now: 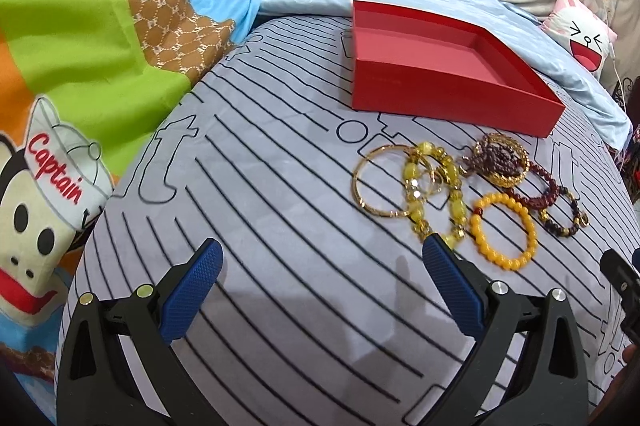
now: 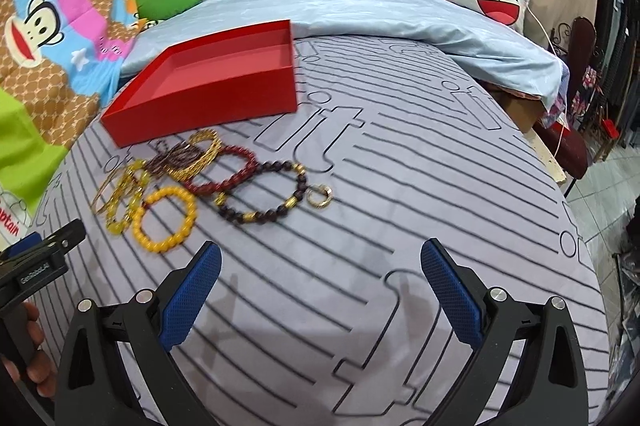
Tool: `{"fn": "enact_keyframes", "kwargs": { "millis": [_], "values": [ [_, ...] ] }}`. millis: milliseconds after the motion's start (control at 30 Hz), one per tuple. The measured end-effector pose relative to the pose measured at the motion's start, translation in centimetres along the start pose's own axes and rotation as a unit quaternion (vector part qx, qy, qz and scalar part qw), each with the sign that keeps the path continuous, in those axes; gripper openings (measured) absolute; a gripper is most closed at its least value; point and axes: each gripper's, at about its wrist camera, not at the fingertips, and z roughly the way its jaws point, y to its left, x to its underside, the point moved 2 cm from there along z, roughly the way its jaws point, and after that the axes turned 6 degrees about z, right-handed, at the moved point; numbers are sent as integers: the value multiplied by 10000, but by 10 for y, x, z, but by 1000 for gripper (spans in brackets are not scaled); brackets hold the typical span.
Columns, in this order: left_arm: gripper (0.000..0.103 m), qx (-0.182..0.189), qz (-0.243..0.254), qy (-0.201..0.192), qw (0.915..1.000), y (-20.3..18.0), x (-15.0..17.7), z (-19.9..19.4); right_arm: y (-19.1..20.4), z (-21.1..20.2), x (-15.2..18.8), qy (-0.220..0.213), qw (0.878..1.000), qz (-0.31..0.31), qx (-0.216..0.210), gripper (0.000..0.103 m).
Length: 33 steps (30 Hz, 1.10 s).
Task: Organize jewelry
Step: 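Close the left tool on the thin gold bangle while the right tool grasps the tangled dark red bead strand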
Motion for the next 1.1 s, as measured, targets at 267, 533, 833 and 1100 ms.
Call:
{"fn": "enact_keyframes", "kwargs": {
  "millis": [267,533,833,1100],
  "values": [
    [95,307,229,110,9992,-16,-19,20,6,12,-14,24,10000,-50,-38,96],
    [81,590,276,206,9977,-27,-29,41,18,19,-22,30,9998,-145,-101,96],
    [53,821,435,55,9957,-34,-32,40,21,25,-23,70,9998,-176,-118,96],
    [53,853,461,14,9953,-38,-28,34,19,24,-22,52,9998,-164,-84,96]
  ]
}}
